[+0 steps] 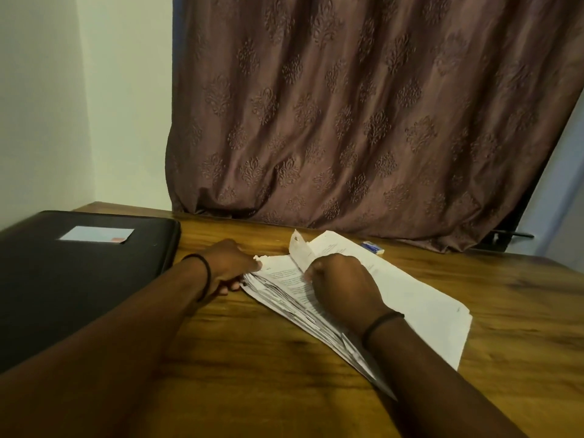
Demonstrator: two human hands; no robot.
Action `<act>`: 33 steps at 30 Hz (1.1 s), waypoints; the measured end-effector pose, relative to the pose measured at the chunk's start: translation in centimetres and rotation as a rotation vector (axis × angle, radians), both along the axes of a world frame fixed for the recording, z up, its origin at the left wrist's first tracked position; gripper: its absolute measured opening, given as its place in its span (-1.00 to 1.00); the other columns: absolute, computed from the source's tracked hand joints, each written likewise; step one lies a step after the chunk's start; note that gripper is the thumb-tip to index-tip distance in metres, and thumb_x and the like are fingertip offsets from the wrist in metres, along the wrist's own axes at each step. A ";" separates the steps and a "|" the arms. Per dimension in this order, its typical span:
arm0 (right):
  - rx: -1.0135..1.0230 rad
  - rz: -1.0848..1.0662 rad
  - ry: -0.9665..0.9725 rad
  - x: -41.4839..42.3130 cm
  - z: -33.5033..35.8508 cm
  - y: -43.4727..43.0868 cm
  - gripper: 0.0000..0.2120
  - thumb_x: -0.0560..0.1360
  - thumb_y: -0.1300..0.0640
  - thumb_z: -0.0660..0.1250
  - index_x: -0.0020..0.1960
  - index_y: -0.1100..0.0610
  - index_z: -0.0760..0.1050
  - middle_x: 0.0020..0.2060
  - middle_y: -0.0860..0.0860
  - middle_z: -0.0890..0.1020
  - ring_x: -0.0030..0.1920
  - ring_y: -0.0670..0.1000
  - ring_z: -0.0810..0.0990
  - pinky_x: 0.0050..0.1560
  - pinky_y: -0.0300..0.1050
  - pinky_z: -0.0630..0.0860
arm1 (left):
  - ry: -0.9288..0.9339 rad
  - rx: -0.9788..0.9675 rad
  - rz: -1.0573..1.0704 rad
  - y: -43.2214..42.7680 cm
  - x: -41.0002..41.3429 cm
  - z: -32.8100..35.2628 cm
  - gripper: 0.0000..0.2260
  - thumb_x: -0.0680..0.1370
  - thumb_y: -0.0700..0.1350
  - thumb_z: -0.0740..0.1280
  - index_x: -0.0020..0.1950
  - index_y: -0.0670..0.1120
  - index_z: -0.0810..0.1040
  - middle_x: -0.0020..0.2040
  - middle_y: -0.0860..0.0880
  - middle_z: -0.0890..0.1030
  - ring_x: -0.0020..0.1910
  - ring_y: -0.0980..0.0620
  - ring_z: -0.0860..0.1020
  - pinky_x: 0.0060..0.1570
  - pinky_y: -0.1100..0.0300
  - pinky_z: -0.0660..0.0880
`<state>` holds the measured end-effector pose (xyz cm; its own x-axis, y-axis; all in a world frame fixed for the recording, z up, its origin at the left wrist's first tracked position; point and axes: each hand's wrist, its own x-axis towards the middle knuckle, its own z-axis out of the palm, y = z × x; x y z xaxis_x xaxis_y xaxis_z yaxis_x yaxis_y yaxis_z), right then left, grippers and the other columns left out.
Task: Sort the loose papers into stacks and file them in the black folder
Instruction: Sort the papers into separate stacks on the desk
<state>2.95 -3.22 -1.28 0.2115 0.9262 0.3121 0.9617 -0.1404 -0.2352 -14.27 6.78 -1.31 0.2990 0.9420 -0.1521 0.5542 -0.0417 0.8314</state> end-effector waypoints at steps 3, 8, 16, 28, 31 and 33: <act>-0.006 0.017 0.073 0.1 -0.2 0.2 -0.77 0.59 0.09 0.27 0.10 0.06 0.68 -0.01 0.00 0.70 -0.04 -0.03 0.60 0.08 -0.17 0.52 | -0.091 -0.060 -0.030 0.4 -0.3 0.1 -0.90 0.58 -0.16 0.36 0.04 -0.17 0.57 -0.17 -0.12 0.60 -0.56 0.11 0.44 -0.59 0.34 0.34; 0.002 0.091 0.176 -0.2 0.2 -0.3 -0.65 0.50 -0.22 0.35 0.03 0.02 0.70 -0.09 -0.07 0.70 -0.12 -0.11 0.57 -0.03 -0.10 0.56 | -0.242 -0.173 -0.064 0.8 -0.8 0.1 -0.85 0.53 -0.31 0.38 0.08 -0.18 0.53 -0.19 -0.12 0.64 -0.45 0.07 0.55 -0.51 0.26 0.51; -0.030 0.128 0.130 -0.5 0.8 -0.7 -0.56 0.45 -0.31 0.36 0.06 0.02 0.70 -0.04 -0.10 0.70 -0.09 -0.13 0.56 -0.09 -0.15 0.52 | -0.352 -0.225 -0.061 0.7 -0.8 0.1 -0.84 0.50 -0.38 0.38 0.02 -0.18 0.54 -0.10 -0.15 0.66 -0.17 -0.04 0.61 -0.28 0.12 0.63; 0.134 0.004 0.283 0.1 0.7 -0.2 -0.83 0.50 0.05 0.41 -0.18 0.12 0.67 -0.28 0.06 0.66 -0.25 -0.01 0.60 -0.06 -0.01 0.63 | -0.346 -0.220 -0.015 0.3 -0.2 0.0 -0.94 0.60 -0.30 0.28 0.03 -0.21 0.54 -0.24 -0.11 0.70 -0.36 0.02 0.66 -0.37 0.15 0.63; 0.190 -0.019 0.283 0.2 0.8 -0.2 -0.88 0.49 0.06 0.41 -0.08 0.10 0.67 -0.11 0.02 0.69 -0.16 -0.04 0.59 0.01 -0.02 0.61 | -0.400 -0.304 -0.051 0.0 0.1 0.0 -0.82 0.61 -0.12 0.30 0.13 -0.20 0.55 -0.12 -0.13 0.72 -0.30 0.00 0.68 -0.35 0.11 0.64; 0.195 -0.012 0.279 0.2 0.8 -0.3 -0.87 0.51 0.07 0.39 0.00 0.08 0.65 -0.01 0.02 0.69 -0.10 -0.04 0.59 0.04 -0.04 0.59 | -0.401 -0.361 -0.099 -0.3 0.3 0.1 -0.75 0.59 -0.05 0.33 0.15 -0.19 0.56 -0.05 -0.17 0.71 -0.27 -0.03 0.69 -0.31 0.08 0.66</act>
